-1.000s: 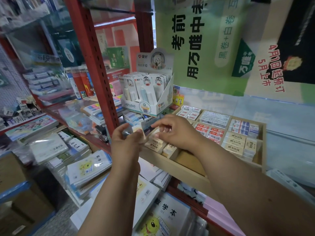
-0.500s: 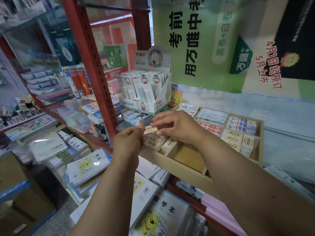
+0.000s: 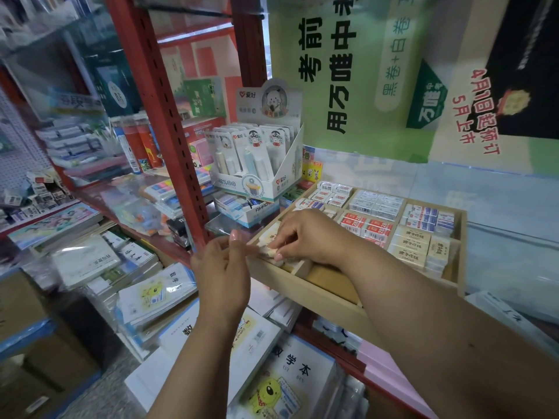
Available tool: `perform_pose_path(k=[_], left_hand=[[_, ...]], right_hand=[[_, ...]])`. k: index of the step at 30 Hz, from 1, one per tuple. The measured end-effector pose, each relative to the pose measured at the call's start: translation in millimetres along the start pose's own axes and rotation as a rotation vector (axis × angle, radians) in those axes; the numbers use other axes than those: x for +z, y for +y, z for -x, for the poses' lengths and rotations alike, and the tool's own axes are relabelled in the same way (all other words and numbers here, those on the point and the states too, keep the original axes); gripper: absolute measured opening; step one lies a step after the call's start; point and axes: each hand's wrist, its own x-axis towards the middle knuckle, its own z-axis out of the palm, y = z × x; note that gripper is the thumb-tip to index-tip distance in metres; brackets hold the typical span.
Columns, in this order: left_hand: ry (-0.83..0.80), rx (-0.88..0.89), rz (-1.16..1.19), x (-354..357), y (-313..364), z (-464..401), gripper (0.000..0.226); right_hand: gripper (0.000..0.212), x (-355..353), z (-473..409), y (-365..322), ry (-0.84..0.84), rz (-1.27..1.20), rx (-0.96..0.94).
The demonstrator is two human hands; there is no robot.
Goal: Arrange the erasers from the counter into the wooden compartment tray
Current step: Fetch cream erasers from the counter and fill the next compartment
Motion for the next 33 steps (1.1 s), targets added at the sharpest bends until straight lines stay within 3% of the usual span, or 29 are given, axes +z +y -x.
perform_pose_path(k=[6, 17, 20, 23, 27, 30, 33], left_hand=[[-0.061, 0.054, -0.230, -0.2, 6.7, 12.5, 0.076], [-0.046, 0.121, -0.331, 0.8, 4.5, 13.0, 0.076], [-0.026, 0.206, -0.279, 3.9, 12.0, 15.2, 0.076], [-0.047, 0.188, -0.099, 6.5, 28.1, 20.5, 0.059], [-0.177, 0.106, 0.138, 11.3, 60.1, 46.7, 0.032], [-0.289, 0.166, 0.163, 19.7, 75.3, 69.8, 0.036], [-0.379, 0.170, 0.169, 27.6, 90.3, 88.4, 0.026]], right_hand=[[0.017, 6.6, -1.8, -2.7, -0.027, 0.109, -0.044], [0.023, 5.0, 2.9, -13.0, 0.010, 0.173, -0.076], [0.026, -5.2, -1.8, -23.1, 0.134, 0.185, -0.132], [0.028, -20.1, 1.1, -33.2, 0.247, 0.128, -0.137], [0.025, -37.6, 28.7, -37.7, 0.389, 0.028, -0.070], [0.021, -47.3, 64.9, -36.1, 0.479, -0.055, 0.011], [0.020, -52.7, 108.7, -31.8, 0.575, -0.101, 0.107]])
